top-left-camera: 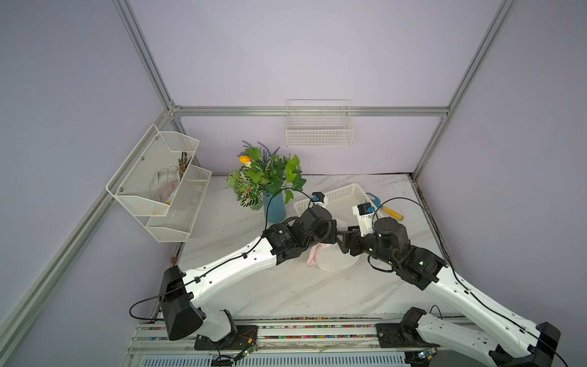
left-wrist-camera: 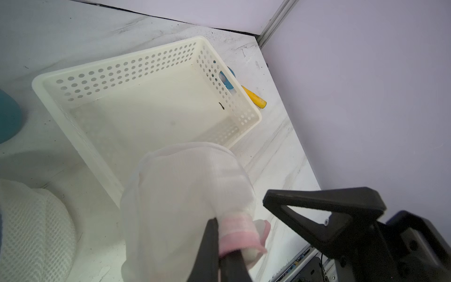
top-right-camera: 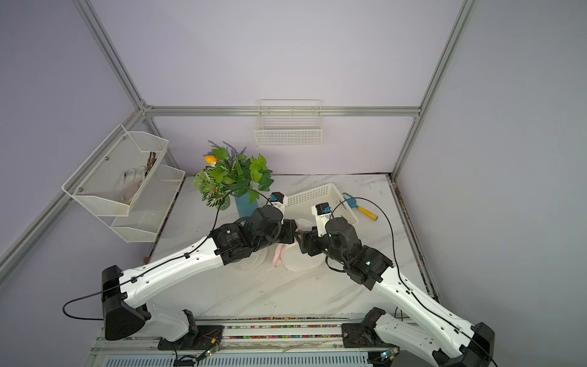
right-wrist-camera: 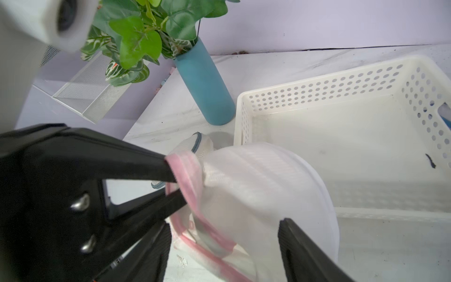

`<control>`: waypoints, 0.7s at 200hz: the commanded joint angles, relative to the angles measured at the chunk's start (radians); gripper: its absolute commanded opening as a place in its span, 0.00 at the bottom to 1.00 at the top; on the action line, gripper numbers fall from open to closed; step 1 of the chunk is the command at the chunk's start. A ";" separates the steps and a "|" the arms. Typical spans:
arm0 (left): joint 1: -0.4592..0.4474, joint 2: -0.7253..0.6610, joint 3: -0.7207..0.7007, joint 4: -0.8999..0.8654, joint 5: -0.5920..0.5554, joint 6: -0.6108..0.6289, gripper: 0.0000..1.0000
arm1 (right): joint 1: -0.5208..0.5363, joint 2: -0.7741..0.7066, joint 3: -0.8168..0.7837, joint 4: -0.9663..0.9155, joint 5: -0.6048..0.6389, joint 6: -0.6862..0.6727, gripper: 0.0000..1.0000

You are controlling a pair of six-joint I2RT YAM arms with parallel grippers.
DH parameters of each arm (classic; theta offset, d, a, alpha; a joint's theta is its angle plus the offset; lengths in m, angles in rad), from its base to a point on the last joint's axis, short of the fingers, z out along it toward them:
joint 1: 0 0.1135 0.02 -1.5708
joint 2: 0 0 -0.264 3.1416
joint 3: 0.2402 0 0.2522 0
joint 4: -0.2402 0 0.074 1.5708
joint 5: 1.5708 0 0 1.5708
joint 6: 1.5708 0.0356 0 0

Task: Turn the laundry bag inside out
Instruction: Turn over the laundry bag.

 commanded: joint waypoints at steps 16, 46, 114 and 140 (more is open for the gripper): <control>-0.002 -0.026 0.022 0.053 0.015 -0.024 0.00 | 0.006 0.040 -0.001 0.069 0.079 -0.017 0.75; -0.002 -0.046 0.011 0.055 0.013 -0.028 0.00 | 0.006 0.070 -0.007 0.075 0.133 -0.004 0.75; -0.002 -0.113 -0.021 0.057 0.030 -0.016 0.00 | 0.004 0.095 -0.066 0.108 0.233 0.037 0.79; -0.003 -0.134 -0.027 0.059 0.077 0.023 0.00 | -0.003 0.092 -0.089 0.135 0.222 0.039 0.81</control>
